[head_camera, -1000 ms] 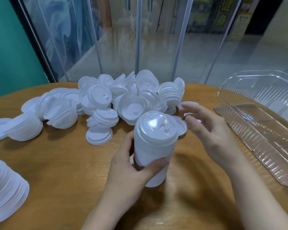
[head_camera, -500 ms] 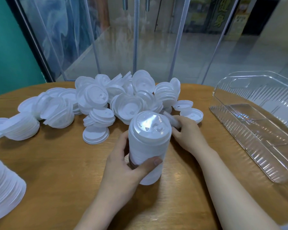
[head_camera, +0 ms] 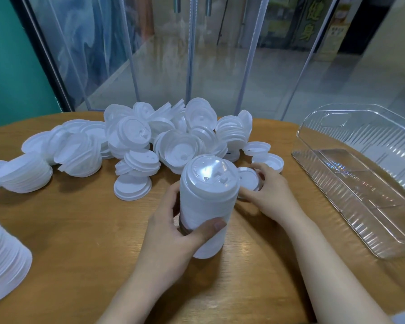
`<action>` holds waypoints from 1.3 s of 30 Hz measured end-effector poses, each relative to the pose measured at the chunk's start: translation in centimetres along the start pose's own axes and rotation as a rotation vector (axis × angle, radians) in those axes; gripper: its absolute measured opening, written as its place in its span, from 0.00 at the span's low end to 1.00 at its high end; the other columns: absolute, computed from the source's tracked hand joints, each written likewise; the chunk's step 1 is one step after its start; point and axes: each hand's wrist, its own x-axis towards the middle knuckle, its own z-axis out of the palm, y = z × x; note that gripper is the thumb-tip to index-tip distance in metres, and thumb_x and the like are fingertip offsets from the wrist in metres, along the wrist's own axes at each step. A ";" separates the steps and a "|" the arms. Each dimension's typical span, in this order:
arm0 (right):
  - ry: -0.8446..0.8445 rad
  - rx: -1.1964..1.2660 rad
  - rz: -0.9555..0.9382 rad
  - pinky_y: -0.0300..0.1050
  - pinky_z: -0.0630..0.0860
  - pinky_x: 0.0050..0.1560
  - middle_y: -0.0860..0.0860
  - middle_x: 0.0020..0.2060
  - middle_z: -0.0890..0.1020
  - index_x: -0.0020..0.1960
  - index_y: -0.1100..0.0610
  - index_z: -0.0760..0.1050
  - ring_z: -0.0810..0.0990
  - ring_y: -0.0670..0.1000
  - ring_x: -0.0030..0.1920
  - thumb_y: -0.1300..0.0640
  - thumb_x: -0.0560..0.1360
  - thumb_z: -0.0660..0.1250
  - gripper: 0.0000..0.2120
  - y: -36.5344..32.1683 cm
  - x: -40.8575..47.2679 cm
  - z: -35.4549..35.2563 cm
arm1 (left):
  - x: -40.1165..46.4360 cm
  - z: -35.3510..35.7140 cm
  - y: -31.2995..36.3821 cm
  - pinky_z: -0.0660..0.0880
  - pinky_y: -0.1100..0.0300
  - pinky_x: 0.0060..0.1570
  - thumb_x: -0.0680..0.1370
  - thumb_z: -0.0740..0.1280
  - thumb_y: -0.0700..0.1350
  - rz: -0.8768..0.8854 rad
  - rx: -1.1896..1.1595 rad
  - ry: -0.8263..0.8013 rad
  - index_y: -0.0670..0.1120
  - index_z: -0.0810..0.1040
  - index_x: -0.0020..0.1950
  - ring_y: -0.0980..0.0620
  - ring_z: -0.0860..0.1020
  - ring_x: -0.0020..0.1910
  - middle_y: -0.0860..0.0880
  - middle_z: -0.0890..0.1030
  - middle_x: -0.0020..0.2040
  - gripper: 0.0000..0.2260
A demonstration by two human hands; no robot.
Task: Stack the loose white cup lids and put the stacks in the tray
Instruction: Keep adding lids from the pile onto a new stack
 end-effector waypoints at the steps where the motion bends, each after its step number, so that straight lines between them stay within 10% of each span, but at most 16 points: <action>1: -0.025 -0.029 -0.004 0.50 0.75 0.65 0.43 0.60 0.77 0.72 0.50 0.72 0.76 0.47 0.63 0.42 0.66 0.82 0.39 0.0 -0.2 0.1 | 0.0 0.0 0.0 0.74 0.72 0.54 0.62 0.79 0.60 0.001 0.001 -0.001 0.59 0.75 0.69 0.62 0.80 0.60 0.62 0.83 0.60 0.35; 9: 0.197 0.251 -0.119 0.48 0.80 0.50 0.47 0.52 0.85 0.62 0.49 0.79 0.82 0.52 0.44 0.47 0.68 0.82 0.26 -1.9 -1.4 -2.2 | -0.1 0.1 0.3 0.74 0.72 0.55 0.64 0.79 0.58 -0.006 -0.025 0.000 0.62 0.74 0.68 0.63 0.79 0.62 0.63 0.82 0.62 0.33; 14: 0.163 0.570 -0.408 0.53 0.79 0.50 0.49 0.52 0.87 0.58 0.48 0.80 0.84 0.55 0.49 0.42 0.68 0.77 0.21 -7.1 -5.0 -4.2 | -0.2 0.0 0.0 0.77 0.65 0.58 0.66 0.80 0.57 -0.018 -0.037 -0.019 0.64 0.73 0.69 0.60 0.78 0.65 0.61 0.81 0.64 0.33; 22: -0.018 0.449 -0.564 0.38 0.75 0.55 0.45 0.54 0.85 0.60 0.51 0.78 0.83 0.50 0.57 0.42 0.66 0.77 0.26 -9.4 -6.9 -2.0 | -0.2 0.0 -0.1 0.78 0.54 0.60 0.67 0.80 0.58 -0.010 0.013 0.005 0.62 0.73 0.69 0.57 0.79 0.65 0.59 0.81 0.64 0.32; 39: -0.039 0.354 -0.547 0.35 0.76 0.54 0.42 0.54 0.84 0.63 0.50 0.79 0.82 0.49 0.59 0.39 0.68 0.74 0.27 -8.6 -6.8 -1.2 | -0.1 -0.2 0.2 0.77 0.64 0.58 0.66 0.81 0.57 0.012 0.015 -0.006 0.62 0.74 0.68 0.58 0.79 0.63 0.61 0.82 0.62 0.32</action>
